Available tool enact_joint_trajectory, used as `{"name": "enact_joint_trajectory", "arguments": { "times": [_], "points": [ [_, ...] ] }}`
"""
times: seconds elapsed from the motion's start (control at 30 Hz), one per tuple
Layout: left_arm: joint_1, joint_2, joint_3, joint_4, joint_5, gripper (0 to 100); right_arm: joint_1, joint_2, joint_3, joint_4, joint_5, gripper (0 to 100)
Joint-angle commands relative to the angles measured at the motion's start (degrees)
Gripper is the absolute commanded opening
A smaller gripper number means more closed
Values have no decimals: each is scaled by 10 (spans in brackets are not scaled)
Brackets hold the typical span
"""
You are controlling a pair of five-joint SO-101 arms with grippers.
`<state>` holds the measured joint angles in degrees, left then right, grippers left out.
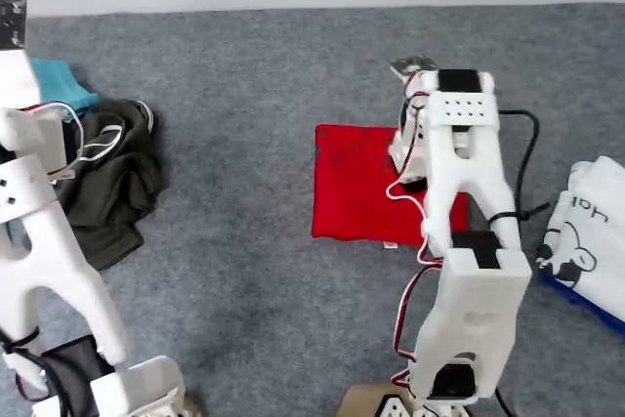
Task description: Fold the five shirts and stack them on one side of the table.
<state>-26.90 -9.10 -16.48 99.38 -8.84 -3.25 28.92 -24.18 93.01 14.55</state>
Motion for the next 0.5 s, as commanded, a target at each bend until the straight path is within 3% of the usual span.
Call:
{"name": "enact_joint_trajectory", "arguments": {
  "times": [0.0, 0.33, 0.47],
  "points": [
    [0, -18, -3, 9, -4, 6, -7, 19, -29, -46, 4, 9],
    [0, -18, -3, 9, -4, 6, 5, 45, -106, -80, 4, 9],
    [0, -18, -3, 9, -4, 6, 17, 48, -116, -144, 4, 9]
  ]
}}
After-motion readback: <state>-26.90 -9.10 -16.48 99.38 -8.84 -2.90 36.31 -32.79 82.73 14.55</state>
